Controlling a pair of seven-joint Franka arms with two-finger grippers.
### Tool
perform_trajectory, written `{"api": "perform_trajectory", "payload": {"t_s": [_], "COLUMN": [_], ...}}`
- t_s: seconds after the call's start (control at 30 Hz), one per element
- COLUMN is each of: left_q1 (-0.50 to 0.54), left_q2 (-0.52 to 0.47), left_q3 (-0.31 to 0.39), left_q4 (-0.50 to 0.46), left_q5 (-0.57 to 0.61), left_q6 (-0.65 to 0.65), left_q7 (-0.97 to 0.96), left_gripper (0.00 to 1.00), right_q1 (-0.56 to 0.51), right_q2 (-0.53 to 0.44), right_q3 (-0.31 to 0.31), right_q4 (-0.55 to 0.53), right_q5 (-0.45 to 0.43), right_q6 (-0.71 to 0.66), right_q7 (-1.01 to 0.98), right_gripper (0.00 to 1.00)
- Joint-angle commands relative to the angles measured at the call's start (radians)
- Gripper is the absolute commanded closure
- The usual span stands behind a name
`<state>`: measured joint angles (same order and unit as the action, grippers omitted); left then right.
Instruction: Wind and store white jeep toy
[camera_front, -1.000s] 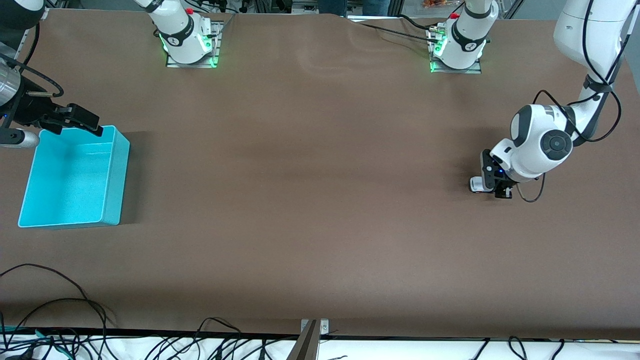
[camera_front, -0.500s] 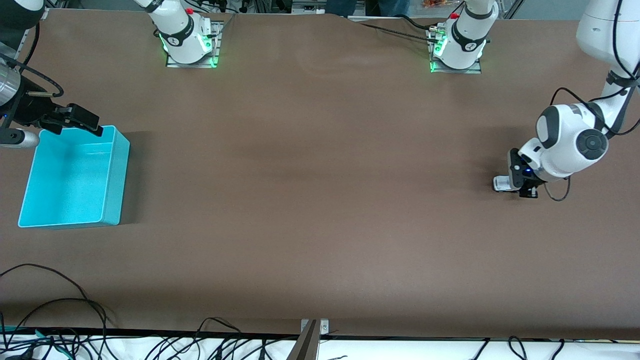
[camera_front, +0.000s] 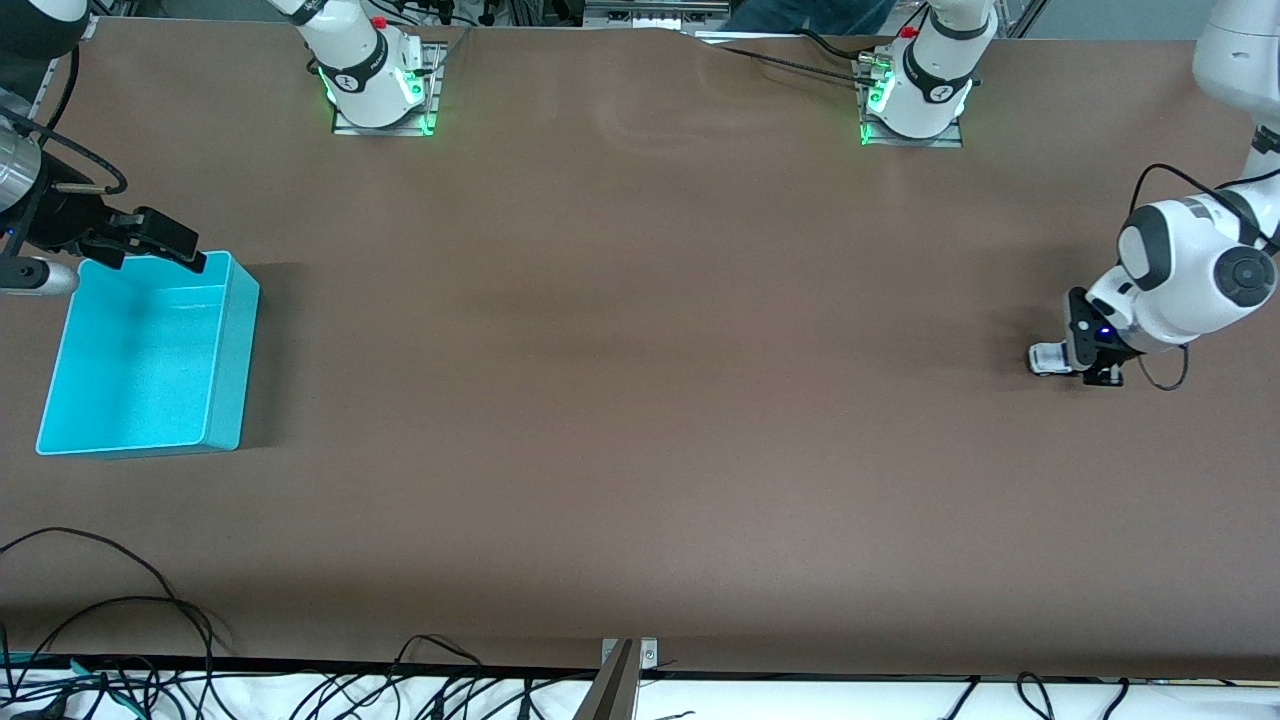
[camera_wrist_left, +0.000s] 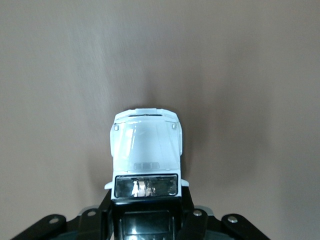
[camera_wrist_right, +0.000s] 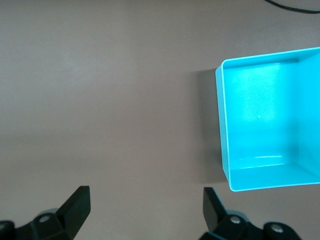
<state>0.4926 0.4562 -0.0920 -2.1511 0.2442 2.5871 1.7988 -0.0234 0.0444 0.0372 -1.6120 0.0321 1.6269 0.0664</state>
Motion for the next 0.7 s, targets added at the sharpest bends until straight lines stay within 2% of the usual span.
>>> {"api": "perform_trajectory", "payload": {"t_s": [0.0,0.47,0.5,0.53,0.57,0.63,0.67], "left_q1": [0.043,0.078,0.078,0.076,0.076,0.078,0.078], "left_q2": [0.047,0.059,0.058,0.056,0.055,0.050,0.045], "left_q3": [-0.003,-0.003,-0.003,-0.005,-0.005,-0.008,-0.008], "left_q4": [0.026,0.053,0.060,0.068,0.071,0.073,0.077], "left_q5": [0.040,0.040,0.040,0.040,0.040,0.035,0.035], "left_q6": [-0.007,-0.007,-0.008,-0.012,-0.015,-0.015,-0.019], "left_q7": [0.045,0.085,0.085,0.085,0.085,0.085,0.085], "left_gripper": [1.00,1.00,0.92,0.80,0.60,0.01,0.00], "right_q1": [-0.010,-0.010,-0.010,-0.010,-0.010,-0.010,-0.010], "right_q2": [0.003,0.002,0.003,0.003,0.003,0.003,0.003], "right_q3": [0.009,0.009,0.009,0.009,0.009,0.009,0.009], "right_q4": [0.020,0.020,0.020,0.020,0.020,0.020,0.020], "right_q5": [-0.006,-0.006,-0.006,-0.006,-0.006,-0.006,-0.006], "right_q6": [-0.018,-0.018,-0.018,-0.018,-0.018,-0.018,-0.018], "right_q7": [-0.010,-0.008,-0.008,-0.008,-0.008,-0.008,-0.008], "right_gripper": [0.00,0.00,0.00,0.00,0.00,0.00,0.00]}}
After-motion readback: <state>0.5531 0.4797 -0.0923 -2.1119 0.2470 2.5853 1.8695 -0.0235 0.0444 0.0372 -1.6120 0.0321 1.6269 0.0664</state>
